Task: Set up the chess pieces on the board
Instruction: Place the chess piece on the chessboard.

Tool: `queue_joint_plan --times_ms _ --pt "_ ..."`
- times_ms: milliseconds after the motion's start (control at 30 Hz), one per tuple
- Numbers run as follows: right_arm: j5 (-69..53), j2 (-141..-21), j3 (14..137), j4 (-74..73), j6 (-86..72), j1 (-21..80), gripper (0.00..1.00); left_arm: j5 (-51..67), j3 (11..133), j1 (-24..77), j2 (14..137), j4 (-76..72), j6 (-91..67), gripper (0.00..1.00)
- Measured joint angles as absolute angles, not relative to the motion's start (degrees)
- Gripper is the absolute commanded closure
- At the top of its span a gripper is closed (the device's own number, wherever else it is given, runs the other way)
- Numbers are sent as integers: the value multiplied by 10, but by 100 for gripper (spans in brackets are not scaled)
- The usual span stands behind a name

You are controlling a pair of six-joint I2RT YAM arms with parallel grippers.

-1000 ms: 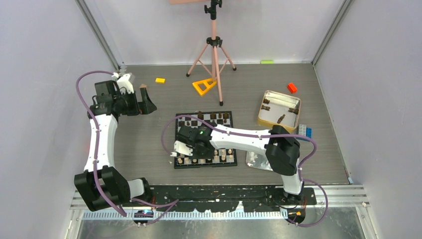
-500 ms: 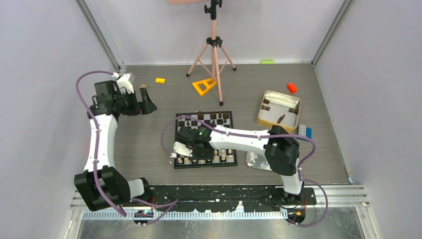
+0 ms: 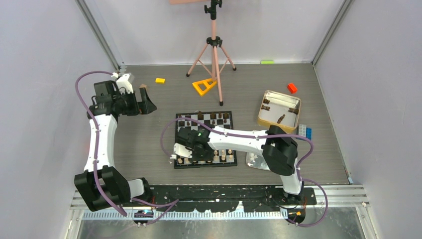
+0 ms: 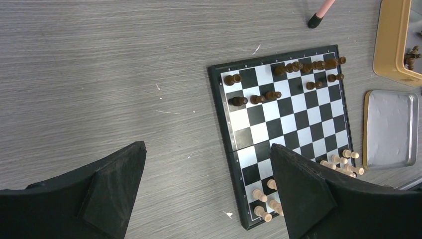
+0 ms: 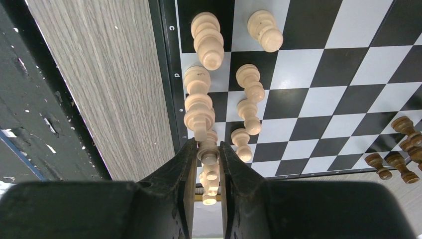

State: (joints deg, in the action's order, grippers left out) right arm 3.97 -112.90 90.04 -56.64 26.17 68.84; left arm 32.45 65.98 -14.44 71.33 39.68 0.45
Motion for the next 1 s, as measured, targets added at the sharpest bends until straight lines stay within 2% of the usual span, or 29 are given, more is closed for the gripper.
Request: queue_joint_plan --times_ms 233,433,667,900,1000 --pt "41 -1129 901 -566 262 689 73 327 660 -146 713 397 -5 0" --pt "43 -1129 901 -567 256 689 56 328 660 -147 713 396 -11 0" --pt "52 -1129 901 -567 253 689 46 331 660 -147 713 396 -11 0" --pt "66 -1118 909 -572 251 682 29 337 660 -147 713 393 -10 0" --pt "62 -1096 915 -577 251 669 26 337 660 -147 713 393 -4 0"
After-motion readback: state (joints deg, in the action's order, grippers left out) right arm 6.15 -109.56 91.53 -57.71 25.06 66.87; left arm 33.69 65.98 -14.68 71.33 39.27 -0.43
